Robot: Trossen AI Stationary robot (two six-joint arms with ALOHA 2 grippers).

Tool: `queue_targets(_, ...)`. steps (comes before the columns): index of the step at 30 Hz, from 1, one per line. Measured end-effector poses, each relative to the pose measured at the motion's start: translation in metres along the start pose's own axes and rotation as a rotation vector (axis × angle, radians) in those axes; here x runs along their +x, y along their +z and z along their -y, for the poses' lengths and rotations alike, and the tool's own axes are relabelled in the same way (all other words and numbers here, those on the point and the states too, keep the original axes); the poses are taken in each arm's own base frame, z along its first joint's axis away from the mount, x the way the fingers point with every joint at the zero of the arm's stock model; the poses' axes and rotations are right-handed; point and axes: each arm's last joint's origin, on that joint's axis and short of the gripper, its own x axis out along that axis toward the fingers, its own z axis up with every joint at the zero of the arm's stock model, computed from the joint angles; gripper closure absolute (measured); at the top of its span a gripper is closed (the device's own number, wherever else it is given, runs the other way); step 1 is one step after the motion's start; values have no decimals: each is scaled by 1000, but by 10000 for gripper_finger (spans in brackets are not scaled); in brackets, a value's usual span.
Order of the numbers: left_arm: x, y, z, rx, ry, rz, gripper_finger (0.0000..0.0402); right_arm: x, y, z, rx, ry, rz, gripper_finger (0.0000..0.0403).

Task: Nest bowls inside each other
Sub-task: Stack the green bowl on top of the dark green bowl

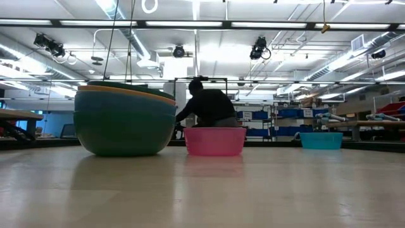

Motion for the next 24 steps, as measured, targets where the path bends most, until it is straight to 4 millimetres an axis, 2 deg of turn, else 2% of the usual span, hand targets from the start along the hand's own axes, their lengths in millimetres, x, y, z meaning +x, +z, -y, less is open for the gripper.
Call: queue_targets(24, 4, -4, -4, -48, 62, -7, 296, 0, 0, -1, 4, 10, -5, 275)
